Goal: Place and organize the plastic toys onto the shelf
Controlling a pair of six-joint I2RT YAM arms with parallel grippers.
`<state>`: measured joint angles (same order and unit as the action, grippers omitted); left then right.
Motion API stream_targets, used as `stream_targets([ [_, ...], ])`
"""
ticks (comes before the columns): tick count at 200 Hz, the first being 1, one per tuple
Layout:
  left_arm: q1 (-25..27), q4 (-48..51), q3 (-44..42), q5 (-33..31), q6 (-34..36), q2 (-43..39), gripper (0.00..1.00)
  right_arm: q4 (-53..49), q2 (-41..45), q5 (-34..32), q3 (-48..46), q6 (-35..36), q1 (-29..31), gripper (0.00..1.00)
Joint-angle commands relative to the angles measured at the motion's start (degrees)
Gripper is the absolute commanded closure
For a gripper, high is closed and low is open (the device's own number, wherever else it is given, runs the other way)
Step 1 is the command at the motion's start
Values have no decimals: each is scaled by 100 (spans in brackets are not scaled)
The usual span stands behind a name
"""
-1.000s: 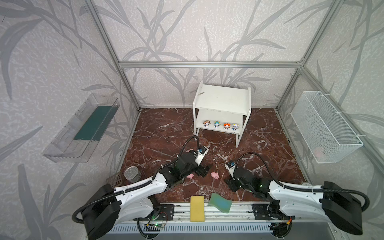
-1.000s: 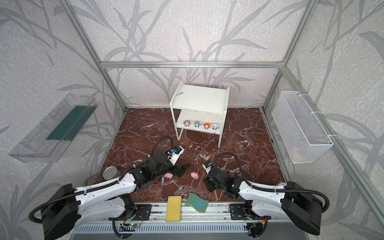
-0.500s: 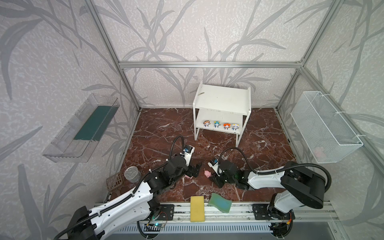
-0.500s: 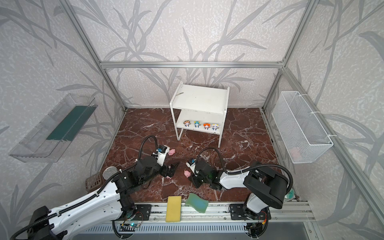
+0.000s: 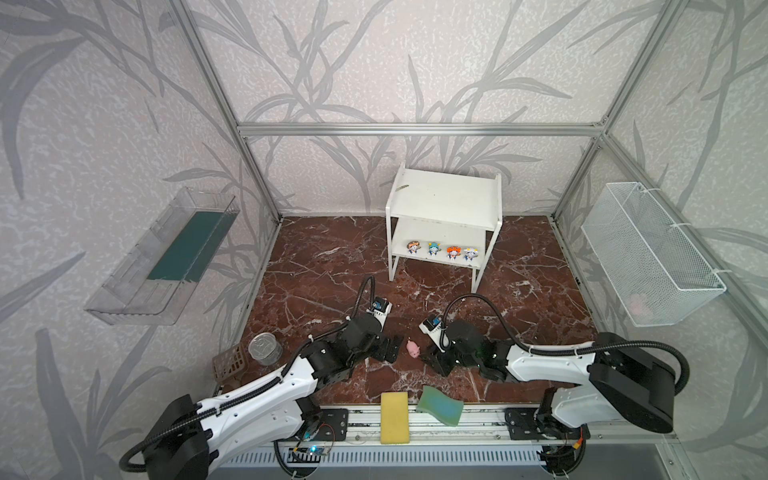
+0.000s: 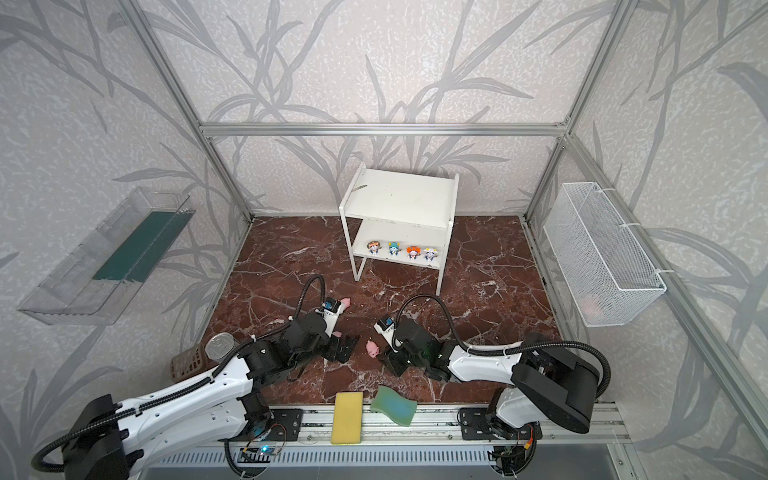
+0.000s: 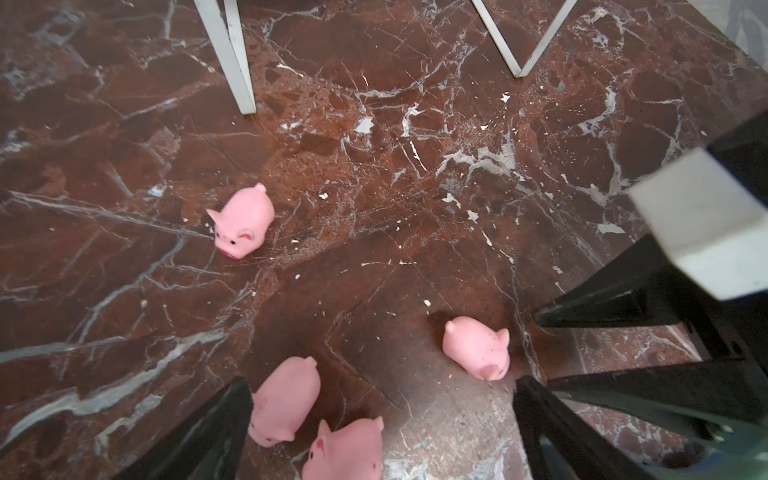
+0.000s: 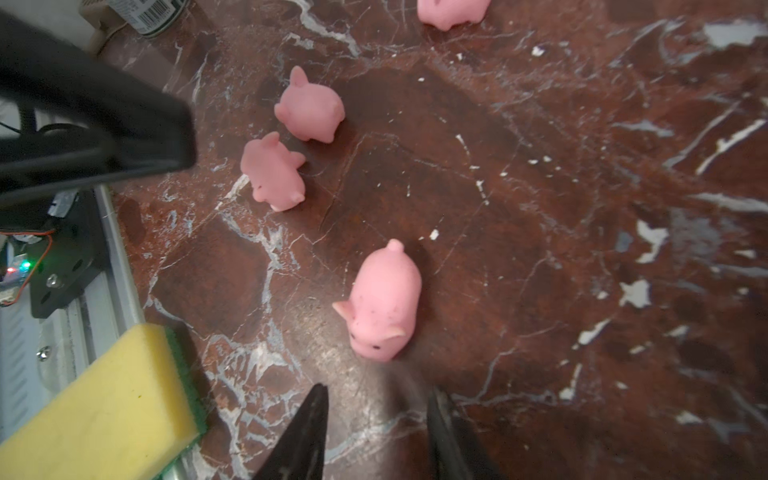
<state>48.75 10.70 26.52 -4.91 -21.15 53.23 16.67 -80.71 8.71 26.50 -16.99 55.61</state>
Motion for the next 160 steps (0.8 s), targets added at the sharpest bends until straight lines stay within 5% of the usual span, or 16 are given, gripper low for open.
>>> stream_targets([
  [1,7,-171,0,293,-503,90,1,-303,-180,-25,132,237,-184,60],
  [73,337,-33,-6,438,-954,398,1,257,-988,639,427,407,-197,62],
  [160,626,84,43,669,-1037,949,5,-73,-607,244,279,374,-182,62],
])
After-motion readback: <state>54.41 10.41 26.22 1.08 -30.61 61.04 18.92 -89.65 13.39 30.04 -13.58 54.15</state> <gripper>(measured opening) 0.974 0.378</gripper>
